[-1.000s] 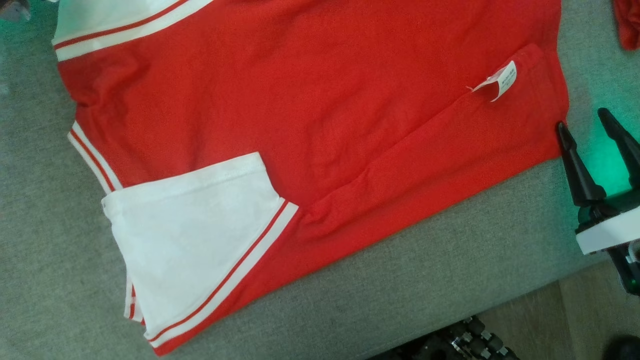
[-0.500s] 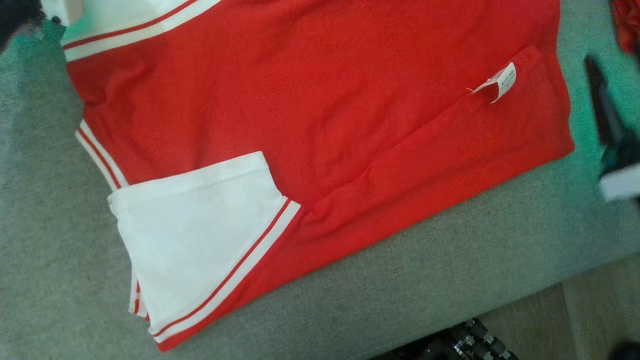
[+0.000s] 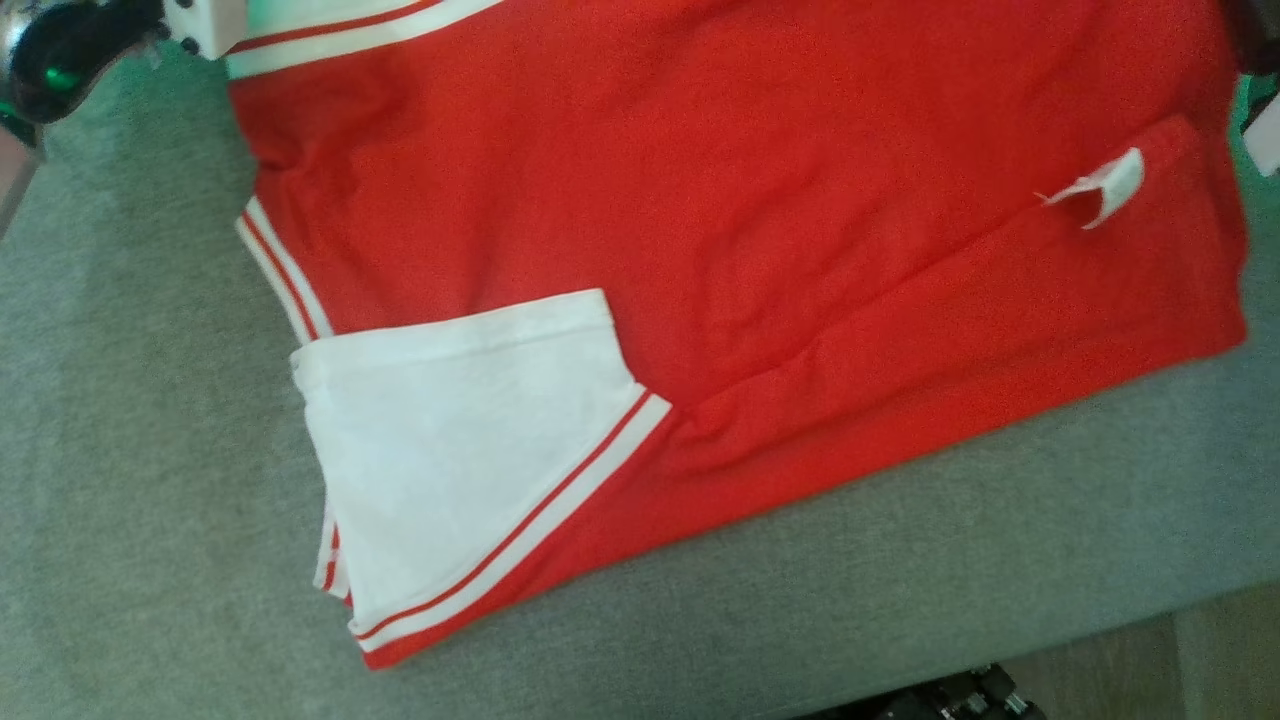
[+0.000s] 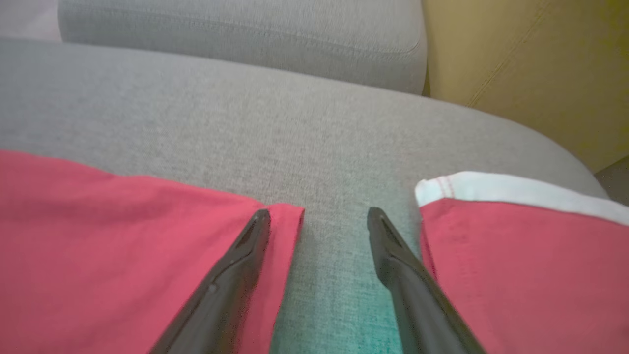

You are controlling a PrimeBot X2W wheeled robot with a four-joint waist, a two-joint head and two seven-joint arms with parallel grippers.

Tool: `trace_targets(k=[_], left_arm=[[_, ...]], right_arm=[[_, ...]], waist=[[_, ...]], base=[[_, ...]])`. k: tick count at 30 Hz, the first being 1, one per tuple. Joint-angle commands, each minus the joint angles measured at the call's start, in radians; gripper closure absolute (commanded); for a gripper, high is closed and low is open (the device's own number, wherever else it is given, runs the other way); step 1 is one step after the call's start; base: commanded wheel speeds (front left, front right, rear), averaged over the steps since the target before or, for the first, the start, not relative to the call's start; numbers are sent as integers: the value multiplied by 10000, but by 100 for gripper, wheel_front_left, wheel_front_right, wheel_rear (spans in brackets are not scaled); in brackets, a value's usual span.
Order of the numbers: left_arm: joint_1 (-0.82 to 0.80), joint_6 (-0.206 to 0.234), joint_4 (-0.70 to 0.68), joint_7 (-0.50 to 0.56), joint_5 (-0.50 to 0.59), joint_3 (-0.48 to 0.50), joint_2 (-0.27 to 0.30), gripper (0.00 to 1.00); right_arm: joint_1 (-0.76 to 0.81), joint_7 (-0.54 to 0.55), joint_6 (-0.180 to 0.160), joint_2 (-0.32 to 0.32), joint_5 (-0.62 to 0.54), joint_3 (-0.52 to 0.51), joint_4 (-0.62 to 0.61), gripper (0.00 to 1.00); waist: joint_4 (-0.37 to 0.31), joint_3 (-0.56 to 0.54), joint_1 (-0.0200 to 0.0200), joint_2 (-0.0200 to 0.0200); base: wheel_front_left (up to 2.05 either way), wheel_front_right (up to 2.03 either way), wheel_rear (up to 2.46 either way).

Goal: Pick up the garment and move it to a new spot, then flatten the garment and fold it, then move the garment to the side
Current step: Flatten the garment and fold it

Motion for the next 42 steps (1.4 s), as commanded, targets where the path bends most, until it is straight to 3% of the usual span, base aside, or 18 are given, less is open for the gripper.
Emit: trace_targets(k=[1,8,9,12,13,21,27,32,42], left_arm=[[-530,17,-241,-86,-53,295,265,100],[-802,17,-162,-392,-321,-203,335,100],[-827,17,-143,-418,-373,-255,363,100],[-884,17,-59,-477,-504,-398,472,100],[-895,17,-36,-502,-544,-447,507,100],[-1027,17,-80,-1349,-482,-892,657,100],[-1339,17,81,-2924,-41,-1139,833,100],[-1555,17,394,-4577,200,-1119,641,100],[-570,17,-179,-6564,-401,-1823,513,100]], right_arm=[[104,38,65,-405,92,151,-12,0],[-669,215,65,-705,252,1816,867,0],[-738,263,65,-721,363,2007,939,17],[-932,312,65,-832,673,2494,1070,91],[-989,318,65,-885,766,2631,1104,100],[-1428,-313,65,-1210,1221,3440,1156,100],[-1913,-1598,65,-1130,1562,3425,1348,100],[-1996,-2537,65,-1370,1948,3350,1511,100],[-700,-3359,65,-2016,3223,3490,1294,100]], waist=[[145,81,-1,0],[315,97,-1,0],[319,87,-1,0],[325,48,-1,0],[325,30,-1,0],[397,-146,-1,0],[434,-298,-1,0],[691,-580,-1,0],[1495,-1533,-1,0]], base=[[0,0,0],[0,0,0],[0,0,0],[0,0,0],[0,0,0],[0,0,0],[0,0,0],[0,0,0],[0,0,0]])
